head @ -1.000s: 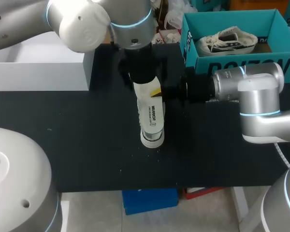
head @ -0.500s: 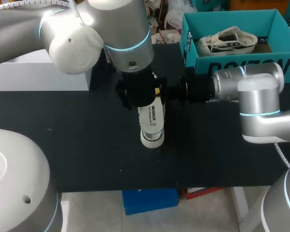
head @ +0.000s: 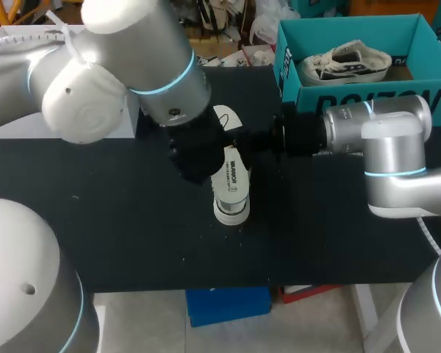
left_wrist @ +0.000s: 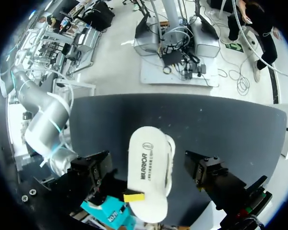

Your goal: Take the shoe out of the shoebox, open the shoe tongue, remove and reinsert the insole, then place the shoe into the shoebox

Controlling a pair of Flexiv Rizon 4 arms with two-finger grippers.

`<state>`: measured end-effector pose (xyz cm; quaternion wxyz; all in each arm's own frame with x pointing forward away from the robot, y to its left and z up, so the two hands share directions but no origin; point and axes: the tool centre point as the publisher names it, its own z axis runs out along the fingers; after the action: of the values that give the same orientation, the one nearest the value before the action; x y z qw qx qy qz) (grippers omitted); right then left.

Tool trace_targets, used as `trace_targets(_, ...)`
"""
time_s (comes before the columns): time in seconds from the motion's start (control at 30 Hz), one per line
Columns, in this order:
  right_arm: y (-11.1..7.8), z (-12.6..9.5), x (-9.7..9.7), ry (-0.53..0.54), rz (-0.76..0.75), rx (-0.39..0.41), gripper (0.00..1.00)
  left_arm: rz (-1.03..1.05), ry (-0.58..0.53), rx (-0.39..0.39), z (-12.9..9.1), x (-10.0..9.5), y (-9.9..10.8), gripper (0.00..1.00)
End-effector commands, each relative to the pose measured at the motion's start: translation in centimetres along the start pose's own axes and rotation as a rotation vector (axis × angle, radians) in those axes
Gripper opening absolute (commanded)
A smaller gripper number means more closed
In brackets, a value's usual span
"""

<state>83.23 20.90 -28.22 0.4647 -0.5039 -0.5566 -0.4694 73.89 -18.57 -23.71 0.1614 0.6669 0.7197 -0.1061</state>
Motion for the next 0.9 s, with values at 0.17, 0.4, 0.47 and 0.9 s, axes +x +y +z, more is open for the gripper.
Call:
trace_targets(0.17, 0.0, 0.1, 0.0, -0.002, 0.001, -0.001, 0.00, 0.021, -0.862, 0.060, -1.6, 6.1, -1.0, 1.00)
trace_targets(0.4, 0.0, 0.1, 0.0, -0.002, 0.001, -0.001, 0.00, 0.053, -0.835, 0.050, -1.7, 6.6, -1.1, 1.00)
trace_targets(0.47, 0.0, 0.1, 0.0, -0.002, 0.001, -0.001, 0.00, 0.053, -0.835, 0.050, -1.7, 6.6, -1.1, 1.00)
trace_targets(0.9, 0.0, 0.1, 0.0, -0.002, 0.001, -0.001, 0.00, -0.009, -1.036, 0.060, -0.6, 6.8, -0.1, 1.00)
